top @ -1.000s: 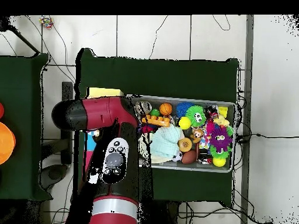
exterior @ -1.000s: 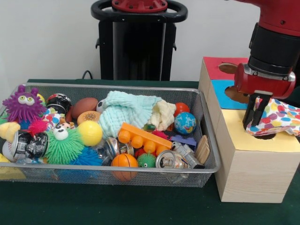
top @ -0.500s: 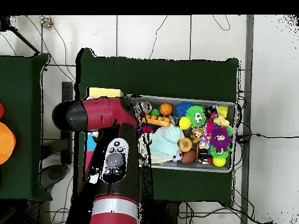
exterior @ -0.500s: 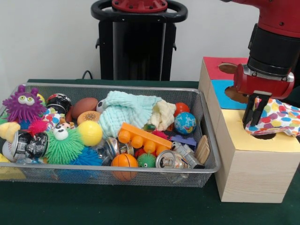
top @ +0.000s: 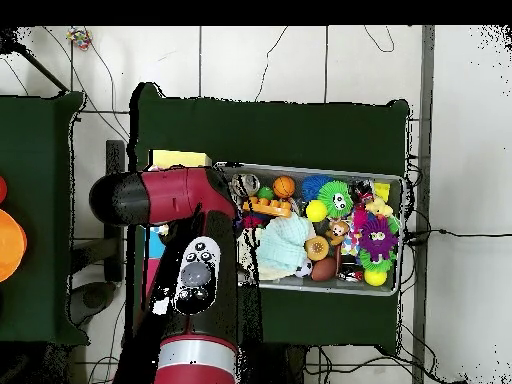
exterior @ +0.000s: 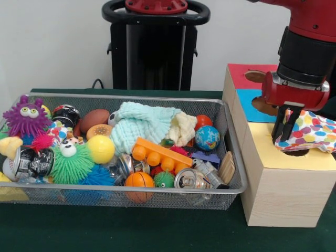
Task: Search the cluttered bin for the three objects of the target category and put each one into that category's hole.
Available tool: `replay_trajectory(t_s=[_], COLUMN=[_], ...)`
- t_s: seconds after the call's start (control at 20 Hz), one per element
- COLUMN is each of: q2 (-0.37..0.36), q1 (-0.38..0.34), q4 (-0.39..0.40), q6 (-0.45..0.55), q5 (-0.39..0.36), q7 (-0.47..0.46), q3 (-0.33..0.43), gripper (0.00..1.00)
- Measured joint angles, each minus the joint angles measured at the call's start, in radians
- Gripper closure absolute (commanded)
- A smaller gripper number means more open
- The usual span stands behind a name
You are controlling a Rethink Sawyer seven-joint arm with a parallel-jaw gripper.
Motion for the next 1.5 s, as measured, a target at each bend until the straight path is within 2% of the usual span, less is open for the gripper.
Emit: replay_trajectory(t_s=[0.7,0.75,1.5], q2=[0.001,0.003,0.007], q1=[-0.012,-0.015,-0.021], q4=[-0.031,-0.056,-0.133], q6=[0.029,0.061,0.116], q5=[0.000,0.000,-0.006], q7=[0.000,0.000,0.000], q3=[0.004,0.005,0.005], gripper=[1.00,0.00,0.00])
